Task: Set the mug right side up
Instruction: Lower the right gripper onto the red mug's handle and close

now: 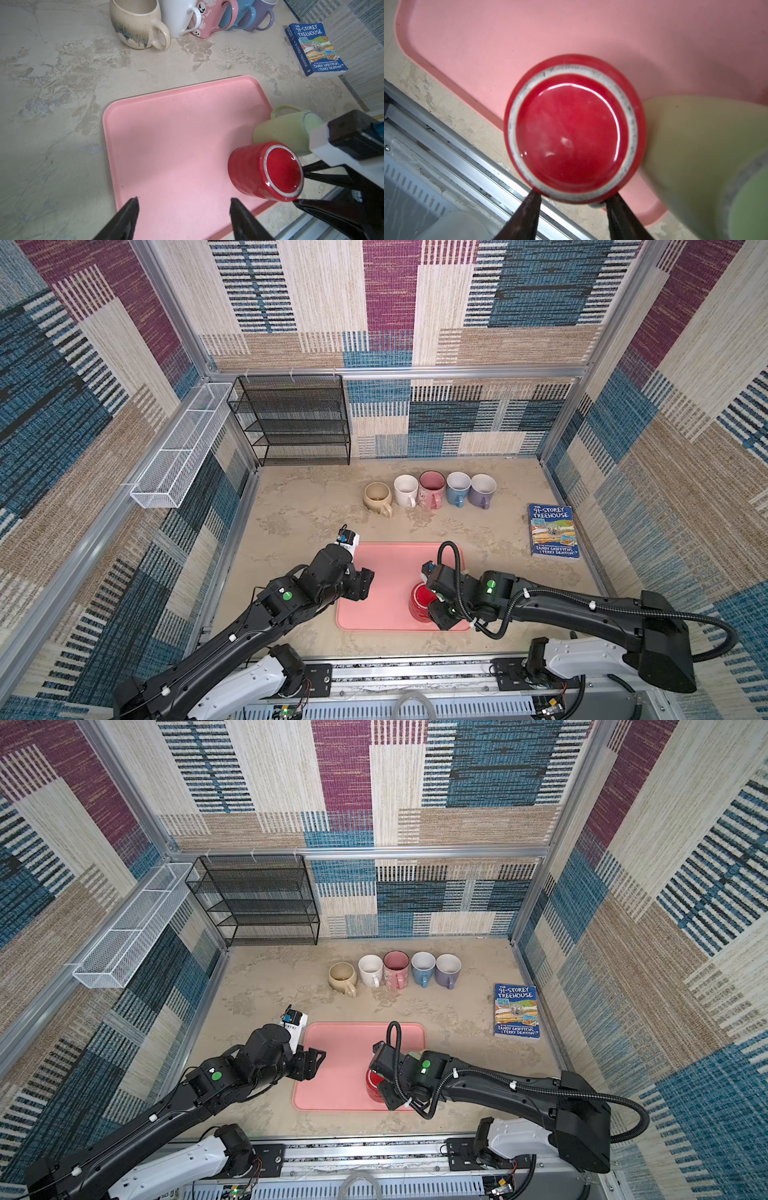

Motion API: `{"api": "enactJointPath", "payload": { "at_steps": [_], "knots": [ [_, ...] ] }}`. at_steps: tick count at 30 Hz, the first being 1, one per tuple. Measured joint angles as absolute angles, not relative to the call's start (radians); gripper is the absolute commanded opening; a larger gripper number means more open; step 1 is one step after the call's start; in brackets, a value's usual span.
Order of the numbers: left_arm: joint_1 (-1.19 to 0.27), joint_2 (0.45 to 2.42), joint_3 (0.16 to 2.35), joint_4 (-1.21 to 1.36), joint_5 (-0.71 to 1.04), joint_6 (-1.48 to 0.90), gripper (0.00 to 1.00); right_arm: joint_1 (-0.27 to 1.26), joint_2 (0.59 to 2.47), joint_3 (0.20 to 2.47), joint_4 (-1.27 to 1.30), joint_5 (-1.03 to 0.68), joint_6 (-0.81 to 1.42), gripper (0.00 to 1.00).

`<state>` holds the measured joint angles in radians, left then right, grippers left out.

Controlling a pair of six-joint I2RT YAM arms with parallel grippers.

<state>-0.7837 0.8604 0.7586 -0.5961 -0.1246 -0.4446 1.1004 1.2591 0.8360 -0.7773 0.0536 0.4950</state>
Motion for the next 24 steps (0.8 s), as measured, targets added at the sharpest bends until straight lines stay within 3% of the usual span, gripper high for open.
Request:
{"api": "enactJointPath", "payload": {
  "at_steps": [6, 24],
  "knots": [
    [-0.784, 0.843, 0.75, -0.601, -0.125, -0.445, 0.74, 1.1, 1.33, 0.873, -0.732, 0.062, 0.484, 0.41],
    [-0.784, 0.731, 0.772, -0.709, -0.136, -0.445, 0.74, 1.093, 1.675, 1.124, -0.582, 0.099, 0.376, 0.41]
  ]
}}
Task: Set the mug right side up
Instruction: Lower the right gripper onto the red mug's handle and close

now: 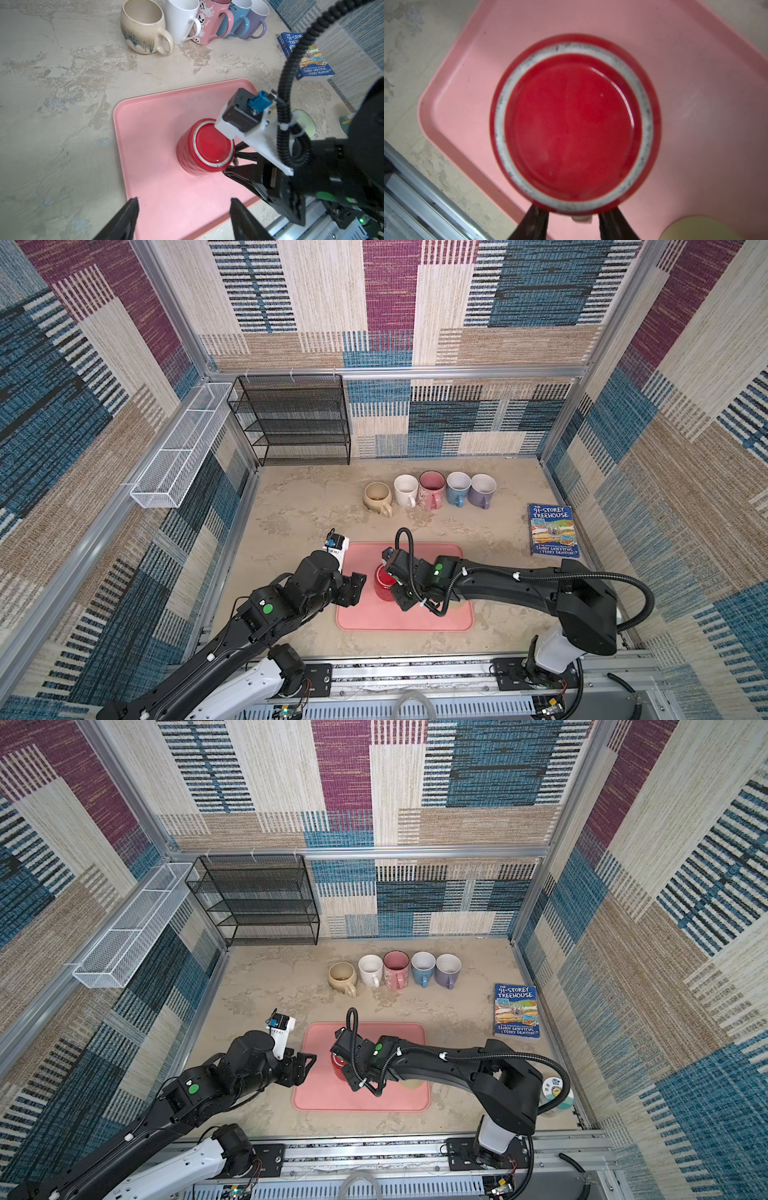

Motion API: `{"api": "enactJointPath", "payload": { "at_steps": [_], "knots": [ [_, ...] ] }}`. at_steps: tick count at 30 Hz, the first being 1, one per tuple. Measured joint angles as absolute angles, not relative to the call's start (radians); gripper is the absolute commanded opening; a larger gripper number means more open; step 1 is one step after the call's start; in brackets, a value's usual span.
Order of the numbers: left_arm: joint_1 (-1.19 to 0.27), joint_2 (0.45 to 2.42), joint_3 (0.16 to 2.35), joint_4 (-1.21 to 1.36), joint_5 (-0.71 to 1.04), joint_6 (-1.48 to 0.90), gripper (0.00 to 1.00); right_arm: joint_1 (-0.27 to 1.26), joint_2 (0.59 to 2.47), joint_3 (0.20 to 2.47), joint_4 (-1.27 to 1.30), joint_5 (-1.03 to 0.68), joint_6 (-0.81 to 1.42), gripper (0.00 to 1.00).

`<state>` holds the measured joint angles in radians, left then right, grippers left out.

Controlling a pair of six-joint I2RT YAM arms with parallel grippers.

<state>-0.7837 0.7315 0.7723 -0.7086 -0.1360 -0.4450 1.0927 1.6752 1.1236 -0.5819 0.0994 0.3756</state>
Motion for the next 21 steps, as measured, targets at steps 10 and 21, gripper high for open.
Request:
{"api": "enactJointPath", "payload": {
  "at_steps": [10, 21],
  "knots": [
    [-0.784, 0.714, 0.793, -0.783, -0.176, -0.445, 0.74, 1.061, 1.768, 1.205, -0.539, 0.097, 0.335, 0.32],
    [-0.784, 0.76, 0.793, -0.783, -0.176, -0.445, 0.74, 1.024, 1.705, 1.126, -0.521, 0.087, 0.336, 0.24]
  ]
}}
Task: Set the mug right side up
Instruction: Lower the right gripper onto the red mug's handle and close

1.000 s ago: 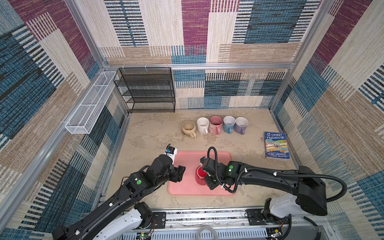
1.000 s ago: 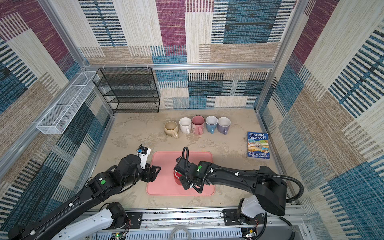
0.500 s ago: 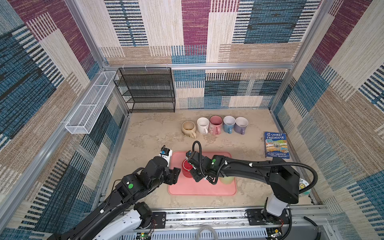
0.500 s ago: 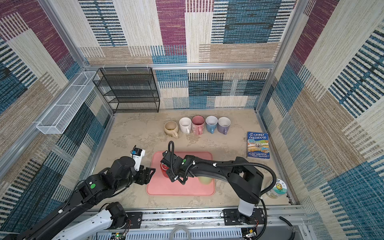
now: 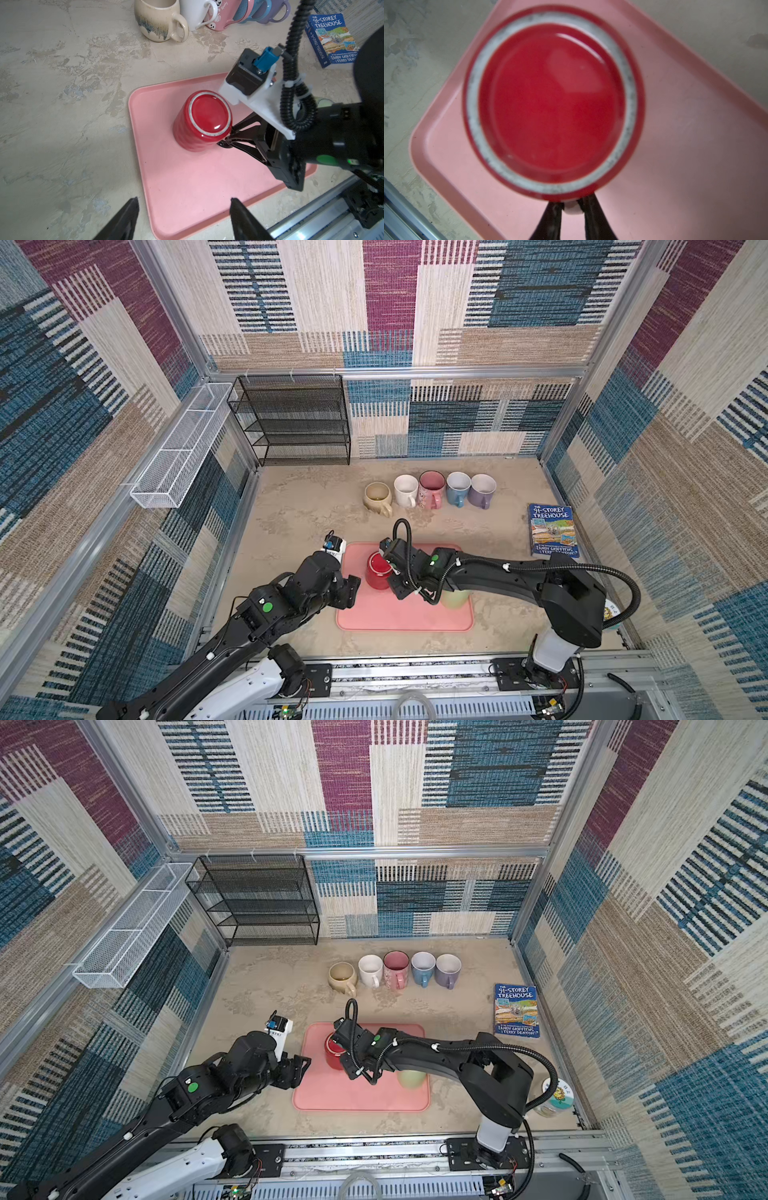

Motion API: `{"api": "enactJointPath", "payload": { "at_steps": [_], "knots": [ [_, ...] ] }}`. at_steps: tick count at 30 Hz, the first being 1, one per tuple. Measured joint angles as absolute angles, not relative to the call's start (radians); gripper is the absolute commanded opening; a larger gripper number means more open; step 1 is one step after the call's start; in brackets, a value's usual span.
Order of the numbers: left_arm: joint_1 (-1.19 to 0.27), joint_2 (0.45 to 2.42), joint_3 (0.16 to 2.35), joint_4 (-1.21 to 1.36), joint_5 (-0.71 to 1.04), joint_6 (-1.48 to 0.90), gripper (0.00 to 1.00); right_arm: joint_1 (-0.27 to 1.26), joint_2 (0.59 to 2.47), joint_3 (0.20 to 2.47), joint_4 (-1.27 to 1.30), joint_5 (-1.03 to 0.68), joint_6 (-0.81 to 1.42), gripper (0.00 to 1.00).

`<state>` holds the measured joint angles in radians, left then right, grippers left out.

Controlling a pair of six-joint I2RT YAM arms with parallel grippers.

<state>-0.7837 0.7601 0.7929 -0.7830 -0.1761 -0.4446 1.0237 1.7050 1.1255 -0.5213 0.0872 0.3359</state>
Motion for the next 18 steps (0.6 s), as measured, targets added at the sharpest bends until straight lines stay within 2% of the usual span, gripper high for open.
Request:
{"api": "enactJointPath", "payload": {
  "at_steps": [3, 11, 18],
  "knots": [
    [-0.784, 0.763, 0.793, -0.782, -0.176, -0.445, 0.74, 1.019, 1.697, 1.116, -0.522, 0.088, 0.336, 0.28],
    [-0.784, 0.765, 0.793, -0.781, -0.166, -0.445, 0.74, 1.02, 1.729, 1.158, -0.534, 0.1, 0.324, 0.31],
    [-0.784, 0.752, 0.775, -0.771, -0.151, -0.445, 0.74, 1.009, 1.776, 1.198, -0.558, 0.138, 0.321, 0.24]
  ]
}}
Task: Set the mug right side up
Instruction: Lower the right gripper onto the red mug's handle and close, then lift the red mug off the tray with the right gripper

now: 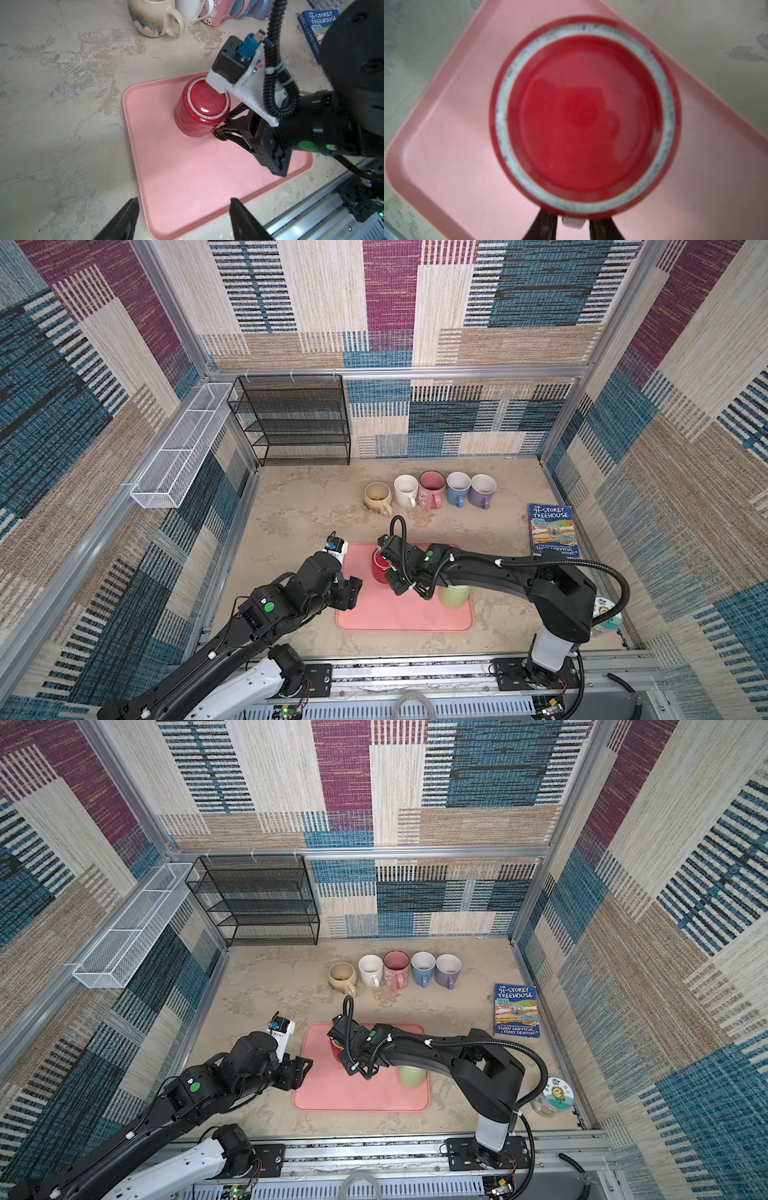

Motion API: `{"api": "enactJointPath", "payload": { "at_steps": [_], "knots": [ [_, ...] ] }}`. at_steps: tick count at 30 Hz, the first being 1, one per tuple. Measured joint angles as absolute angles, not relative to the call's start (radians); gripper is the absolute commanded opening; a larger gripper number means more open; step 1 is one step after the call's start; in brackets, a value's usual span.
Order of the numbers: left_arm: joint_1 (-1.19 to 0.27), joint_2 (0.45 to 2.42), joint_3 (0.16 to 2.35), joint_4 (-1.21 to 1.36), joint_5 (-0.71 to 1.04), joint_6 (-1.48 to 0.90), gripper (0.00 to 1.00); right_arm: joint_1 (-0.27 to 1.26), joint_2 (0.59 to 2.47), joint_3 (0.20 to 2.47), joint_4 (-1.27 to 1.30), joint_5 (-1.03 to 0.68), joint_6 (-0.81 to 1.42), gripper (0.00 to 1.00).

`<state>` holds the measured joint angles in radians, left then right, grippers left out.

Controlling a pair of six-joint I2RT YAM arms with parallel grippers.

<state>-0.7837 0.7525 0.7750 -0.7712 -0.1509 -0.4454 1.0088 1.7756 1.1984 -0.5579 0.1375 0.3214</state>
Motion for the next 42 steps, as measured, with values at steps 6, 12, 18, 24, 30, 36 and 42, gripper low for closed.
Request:
{"api": "enactJointPath", "payload": {
  "at_steps": [6, 12, 18, 24, 30, 36, 42],
  "knots": [
    [-0.784, 0.731, 0.749, -0.765, -0.15, -0.449, 0.74, 1.0, 1.79, 1.214, -0.588, 0.167, 0.333, 0.2],
    [-0.784, 0.723, 0.742, -0.752, -0.149, -0.452, 0.73, 0.999, 1.808, 1.245, -0.61, 0.179, 0.337, 0.25],
    [-0.784, 0.717, 0.734, -0.748, -0.146, -0.464, 0.73, 0.999, 1.814, 1.273, -0.633, 0.195, 0.339, 0.28],
    [-0.784, 0.713, 0.73, -0.742, -0.13, -0.468, 0.73, 0.999, 1.822, 1.283, -0.649, 0.213, 0.338, 0.24],
    [-0.784, 0.713, 0.729, -0.736, -0.128, -0.469, 0.73, 0.997, 1.836, 1.283, -0.653, 0.219, 0.333, 0.14],
    [-0.784, 0.712, 0.714, -0.735, -0.128, -0.472, 0.73, 0.998, 1.835, 1.288, -0.658, 0.236, 0.332, 0.0],
    [-0.784, 0.696, 0.679, -0.708, -0.124, -0.476, 0.74, 0.997, 1.806, 1.271, -0.658, 0.224, 0.324, 0.0]
  ]
}}
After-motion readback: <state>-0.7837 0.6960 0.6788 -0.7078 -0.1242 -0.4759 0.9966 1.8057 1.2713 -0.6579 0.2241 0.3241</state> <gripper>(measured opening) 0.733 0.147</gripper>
